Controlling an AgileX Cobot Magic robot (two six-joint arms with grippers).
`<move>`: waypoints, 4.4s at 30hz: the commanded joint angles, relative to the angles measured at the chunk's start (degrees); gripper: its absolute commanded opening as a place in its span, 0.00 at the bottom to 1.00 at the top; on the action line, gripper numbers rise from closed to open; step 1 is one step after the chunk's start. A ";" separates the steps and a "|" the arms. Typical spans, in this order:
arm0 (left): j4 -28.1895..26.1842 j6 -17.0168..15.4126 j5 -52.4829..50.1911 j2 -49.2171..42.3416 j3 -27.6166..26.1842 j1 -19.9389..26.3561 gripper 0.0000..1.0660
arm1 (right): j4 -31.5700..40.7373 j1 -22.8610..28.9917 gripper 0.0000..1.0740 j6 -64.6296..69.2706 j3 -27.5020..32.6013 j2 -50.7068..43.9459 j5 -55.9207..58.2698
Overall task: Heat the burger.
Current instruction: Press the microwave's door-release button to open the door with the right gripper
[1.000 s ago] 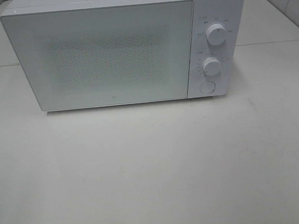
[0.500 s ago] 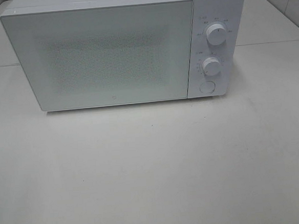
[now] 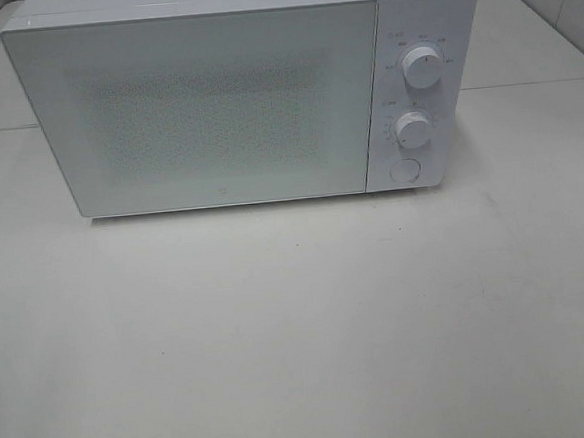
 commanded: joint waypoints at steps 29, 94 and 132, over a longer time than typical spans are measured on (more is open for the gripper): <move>0.17 -0.06 -0.80 -0.23 0.17 0.23 0.94 | -1.09 -0.11 0.72 -1.55 6.36 34.95 -51.39; 0.17 -0.06 -0.80 -0.23 0.17 0.23 0.94 | 12.78 19.37 0.00 81.02 9.00 98.20 -107.83; 0.17 -0.06 -0.80 -0.23 0.17 0.23 0.94 | 13.75 18.96 0.00 83.31 -2.75 110.58 -103.02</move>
